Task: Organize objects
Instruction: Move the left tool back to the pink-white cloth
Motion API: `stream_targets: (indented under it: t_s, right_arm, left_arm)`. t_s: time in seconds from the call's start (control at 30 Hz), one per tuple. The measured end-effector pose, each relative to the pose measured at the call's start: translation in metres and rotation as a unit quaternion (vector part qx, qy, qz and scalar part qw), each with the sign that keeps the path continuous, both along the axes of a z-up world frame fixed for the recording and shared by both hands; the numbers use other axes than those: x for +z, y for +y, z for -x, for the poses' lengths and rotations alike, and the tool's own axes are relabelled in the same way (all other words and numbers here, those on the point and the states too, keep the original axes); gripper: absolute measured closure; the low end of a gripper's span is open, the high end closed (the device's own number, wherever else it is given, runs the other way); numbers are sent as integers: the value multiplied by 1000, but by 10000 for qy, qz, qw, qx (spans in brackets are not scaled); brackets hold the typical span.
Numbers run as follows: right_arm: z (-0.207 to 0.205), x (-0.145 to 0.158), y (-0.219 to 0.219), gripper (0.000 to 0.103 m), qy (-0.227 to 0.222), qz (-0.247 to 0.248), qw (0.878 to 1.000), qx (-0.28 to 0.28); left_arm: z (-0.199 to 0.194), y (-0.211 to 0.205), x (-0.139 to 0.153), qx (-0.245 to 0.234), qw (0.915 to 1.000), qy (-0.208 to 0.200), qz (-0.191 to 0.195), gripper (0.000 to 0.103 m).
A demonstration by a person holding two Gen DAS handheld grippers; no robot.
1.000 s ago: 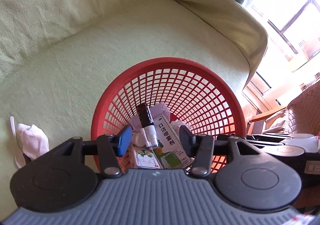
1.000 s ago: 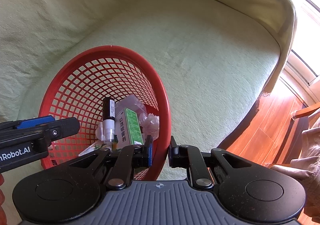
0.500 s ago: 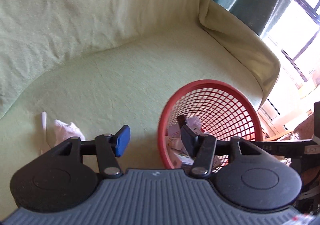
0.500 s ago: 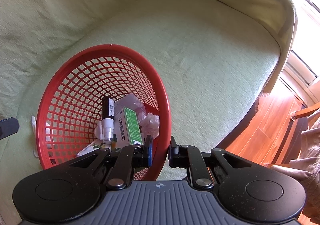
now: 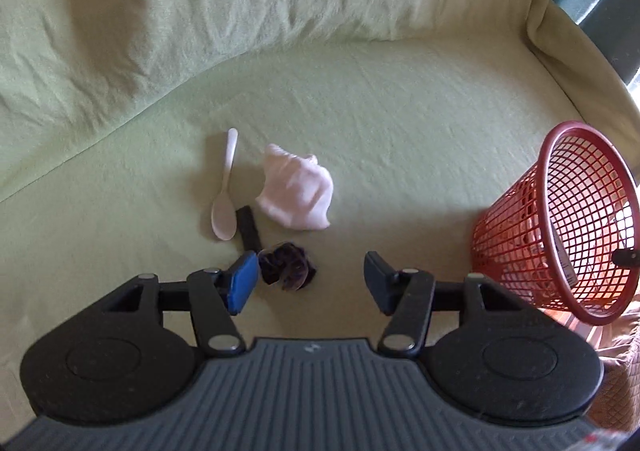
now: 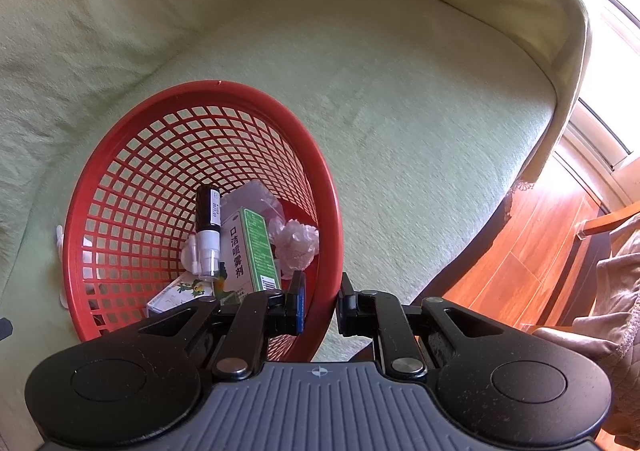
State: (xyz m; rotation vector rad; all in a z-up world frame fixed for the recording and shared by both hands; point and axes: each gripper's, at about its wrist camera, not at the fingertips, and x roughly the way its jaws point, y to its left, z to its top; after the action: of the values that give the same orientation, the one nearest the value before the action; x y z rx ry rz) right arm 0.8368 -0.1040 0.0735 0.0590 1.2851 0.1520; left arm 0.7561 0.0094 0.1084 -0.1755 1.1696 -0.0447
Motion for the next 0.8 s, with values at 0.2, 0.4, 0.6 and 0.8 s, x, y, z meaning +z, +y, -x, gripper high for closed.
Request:
stream_targets:
  t_s: [0.2, 0.4, 0.6, 0.8]
  right_arm:
    - [1, -1, 2, 91, -12, 71, 10000, 10]
    - [2, -1, 4, 91, -27, 117, 9999, 21]
    - [3, 0, 6, 91, -48, 172, 9998, 10]
    - [3, 1, 8, 91, -66, 215, 9997, 12]
  left_arm:
    - [21, 14, -12, 134, 9998, 115, 29, 39]
    - [30, 22, -29, 188, 9993, 315, -9, 25]
    - [24, 25, -44, 3, 9991, 329, -264, 16]
    - [2, 21, -60, -346, 9989, 136, -283, 12]
